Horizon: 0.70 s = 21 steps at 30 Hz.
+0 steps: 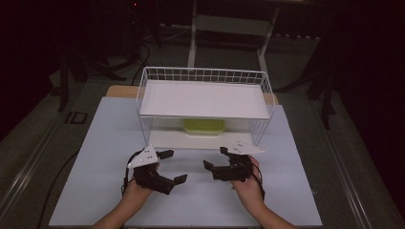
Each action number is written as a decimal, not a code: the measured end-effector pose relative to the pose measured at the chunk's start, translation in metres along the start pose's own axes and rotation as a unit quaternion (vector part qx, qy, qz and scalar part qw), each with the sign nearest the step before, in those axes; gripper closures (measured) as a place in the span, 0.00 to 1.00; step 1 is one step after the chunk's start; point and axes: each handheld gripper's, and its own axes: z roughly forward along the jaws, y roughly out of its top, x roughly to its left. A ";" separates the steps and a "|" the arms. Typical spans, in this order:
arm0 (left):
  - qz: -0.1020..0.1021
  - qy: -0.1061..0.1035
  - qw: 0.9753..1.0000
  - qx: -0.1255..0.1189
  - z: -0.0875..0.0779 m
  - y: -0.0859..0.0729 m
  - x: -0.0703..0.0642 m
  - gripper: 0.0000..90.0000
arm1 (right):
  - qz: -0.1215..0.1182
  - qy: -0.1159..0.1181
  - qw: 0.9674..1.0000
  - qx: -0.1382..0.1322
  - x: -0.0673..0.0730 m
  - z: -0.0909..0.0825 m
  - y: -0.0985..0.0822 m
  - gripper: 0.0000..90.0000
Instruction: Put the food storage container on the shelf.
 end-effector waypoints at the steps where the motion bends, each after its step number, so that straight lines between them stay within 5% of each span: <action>1: 0.000 -0.001 1.000 -0.001 -0.002 -0.001 -0.001 0.00 | 0.001 -0.002 1.000 0.000 -0.001 -0.003 -0.001 0.18; 21: -0.003 0.011 1.000 0.013 -0.022 -0.018 -0.005 0.00 | 0.009 -0.021 1.000 0.014 -0.017 -0.051 -0.032 0.18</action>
